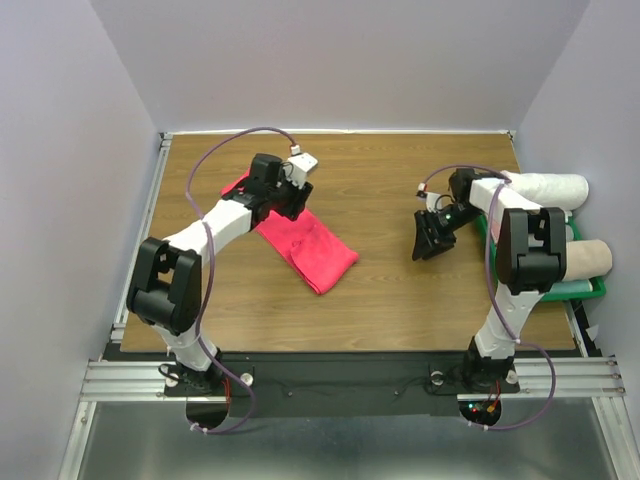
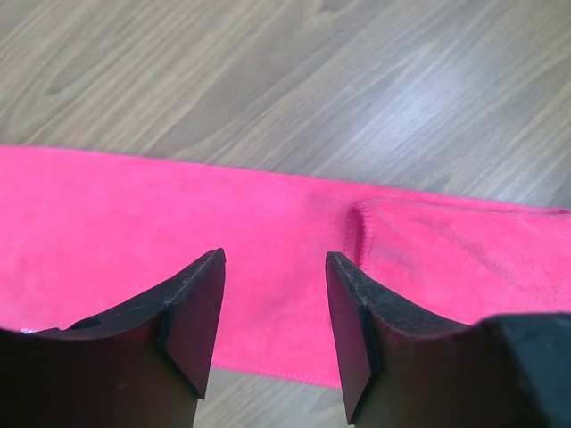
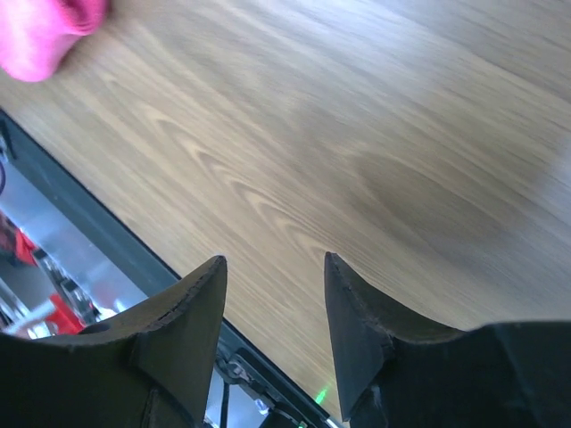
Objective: Roll the towels
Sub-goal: Fold the towel, then roll the towel
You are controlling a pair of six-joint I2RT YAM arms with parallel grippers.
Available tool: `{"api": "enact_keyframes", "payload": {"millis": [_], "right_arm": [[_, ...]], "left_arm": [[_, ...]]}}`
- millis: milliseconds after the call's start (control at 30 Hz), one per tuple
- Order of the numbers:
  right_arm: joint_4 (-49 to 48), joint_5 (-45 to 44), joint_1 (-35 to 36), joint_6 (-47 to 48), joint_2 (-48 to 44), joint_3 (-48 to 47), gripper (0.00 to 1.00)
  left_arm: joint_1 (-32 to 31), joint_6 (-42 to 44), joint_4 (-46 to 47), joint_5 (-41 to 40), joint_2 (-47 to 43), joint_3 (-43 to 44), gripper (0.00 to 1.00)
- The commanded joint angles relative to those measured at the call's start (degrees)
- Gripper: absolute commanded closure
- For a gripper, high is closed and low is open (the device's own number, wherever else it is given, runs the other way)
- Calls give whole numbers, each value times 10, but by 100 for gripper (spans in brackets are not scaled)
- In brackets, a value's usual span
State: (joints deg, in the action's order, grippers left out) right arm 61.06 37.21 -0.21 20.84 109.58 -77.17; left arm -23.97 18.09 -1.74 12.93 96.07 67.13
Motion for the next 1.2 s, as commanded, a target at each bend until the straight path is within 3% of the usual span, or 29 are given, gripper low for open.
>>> {"api": "enact_keyframes", "payload": {"millis": [0, 100, 167, 267, 367, 500, 700, 967, 1167], "right_arm": [[-15, 41, 61, -4, -16, -37, 48], [-41, 45, 110, -33, -2, -50, 48], [-70, 37, 142, -55, 21, -65, 49], [-103, 34, 170, -78, 61, -83, 49], [-118, 44, 193, -91, 91, -99, 48], [-138, 65, 216, -114, 126, -97, 48], [-177, 89, 251, -135, 140, -30, 64], [-240, 185, 344, -160, 100, 54, 70], [-252, 235, 371, -145, 33, 95, 68]], "left_arm": [[67, -52, -60, 28, -22, 9, 41], [119, -86, -90, 59, 4, 30, 44], [140, -114, -96, 39, 27, 42, 46], [153, -127, -127, 32, 77, 90, 51], [156, -124, -145, 13, 119, 131, 64], [157, -107, -154, 13, 186, 169, 64], [157, -84, -172, 56, 275, 271, 73], [111, -45, -239, 117, 411, 439, 73], [42, -31, -268, 182, 475, 565, 68]]}}
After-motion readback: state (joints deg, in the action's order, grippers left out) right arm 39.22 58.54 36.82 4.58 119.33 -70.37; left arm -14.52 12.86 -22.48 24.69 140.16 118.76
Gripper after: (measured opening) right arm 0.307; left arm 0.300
